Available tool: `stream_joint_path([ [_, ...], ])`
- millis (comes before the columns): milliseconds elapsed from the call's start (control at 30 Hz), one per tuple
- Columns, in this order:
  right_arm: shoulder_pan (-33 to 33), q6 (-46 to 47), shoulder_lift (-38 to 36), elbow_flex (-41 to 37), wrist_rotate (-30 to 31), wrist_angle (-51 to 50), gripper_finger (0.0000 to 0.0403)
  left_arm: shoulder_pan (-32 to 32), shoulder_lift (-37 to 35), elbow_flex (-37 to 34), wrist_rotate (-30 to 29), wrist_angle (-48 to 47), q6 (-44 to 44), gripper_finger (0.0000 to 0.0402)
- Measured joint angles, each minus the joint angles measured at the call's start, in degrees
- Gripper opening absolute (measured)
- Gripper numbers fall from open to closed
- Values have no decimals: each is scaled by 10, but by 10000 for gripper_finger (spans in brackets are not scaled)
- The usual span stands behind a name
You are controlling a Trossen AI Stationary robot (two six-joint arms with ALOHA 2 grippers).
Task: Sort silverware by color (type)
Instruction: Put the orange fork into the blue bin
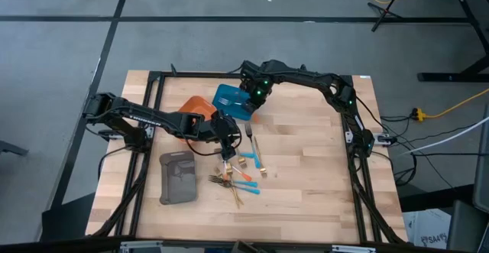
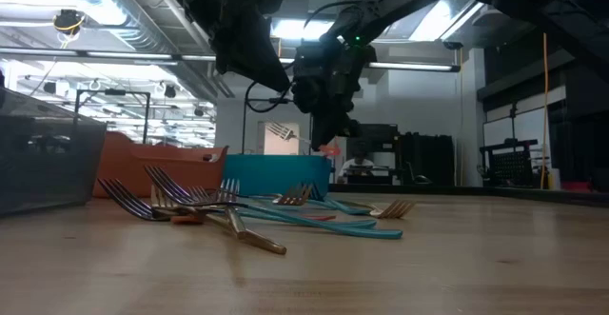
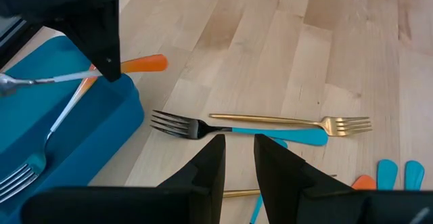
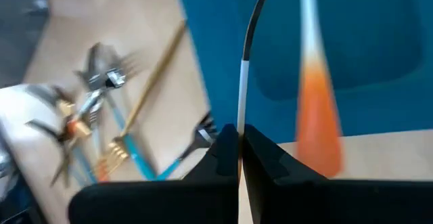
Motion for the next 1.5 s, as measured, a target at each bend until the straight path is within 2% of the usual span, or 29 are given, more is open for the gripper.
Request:
stream_joint_path([
  [167,0,24,0,0,42,8,0,0,0,0,0,0,0,73],
  [467,0,24,0,1,22,39,0,0,0,0,0,0,0,73],
  [833,0,-9,0,88,25,42,0,0,0,0,-1,0,0,73],
  [1000,1,-84,0,97,100,38,0,0,0,0,-1,0,0,73],
  [1200,7,-176,0,72,213,30,0,0,0,0,0,0,0,73],
  [1500,55,-297,0,34,336,31,0,0,0,0,0,0,0,73],
])
